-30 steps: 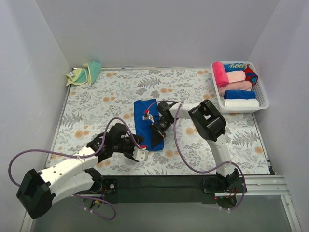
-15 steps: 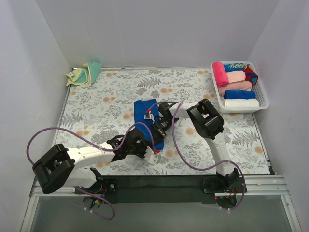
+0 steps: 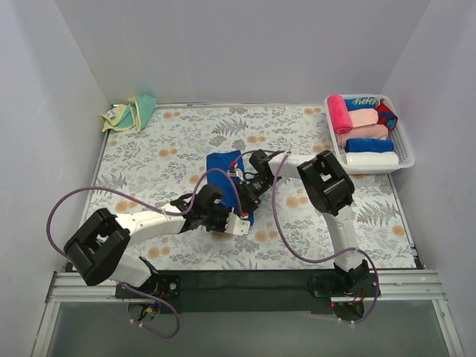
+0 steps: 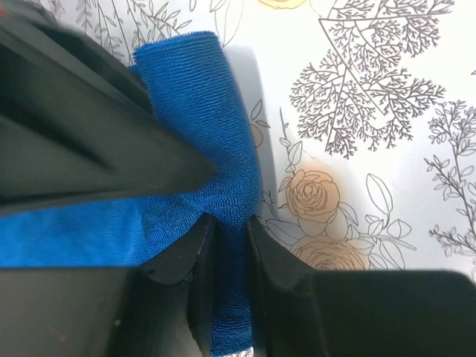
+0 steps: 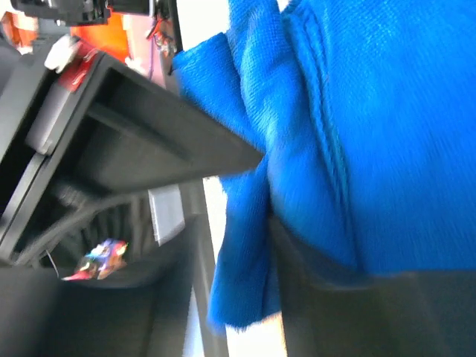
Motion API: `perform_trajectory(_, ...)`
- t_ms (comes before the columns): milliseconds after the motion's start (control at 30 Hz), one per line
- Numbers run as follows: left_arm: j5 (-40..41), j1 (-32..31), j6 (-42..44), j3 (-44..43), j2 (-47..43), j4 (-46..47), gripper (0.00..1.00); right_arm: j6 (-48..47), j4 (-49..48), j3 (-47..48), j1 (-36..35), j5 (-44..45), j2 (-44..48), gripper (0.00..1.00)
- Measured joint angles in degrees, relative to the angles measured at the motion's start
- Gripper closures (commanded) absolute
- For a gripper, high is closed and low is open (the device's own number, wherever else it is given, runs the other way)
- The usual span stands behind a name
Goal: Roll the towels
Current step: Roll the towel
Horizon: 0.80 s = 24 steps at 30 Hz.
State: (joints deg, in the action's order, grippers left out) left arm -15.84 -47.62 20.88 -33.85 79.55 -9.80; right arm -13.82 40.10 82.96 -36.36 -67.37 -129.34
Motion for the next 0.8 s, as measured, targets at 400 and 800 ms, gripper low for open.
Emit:
perform_trajectory(400, -24.68, 13.88, 1.75, -22.16, 18.34, -26.75, 1.00, -3.17, -1.36, -5.31, 16.79, 16.02, 24.41, 0.37)
perform_trajectory(800, -46.69, 24.11, 8.37, -45.24, 44.70, -57.22, 0.98, -10.21, -12.26, -19.76, 0.79, 33.00, 44.52, 0.34)
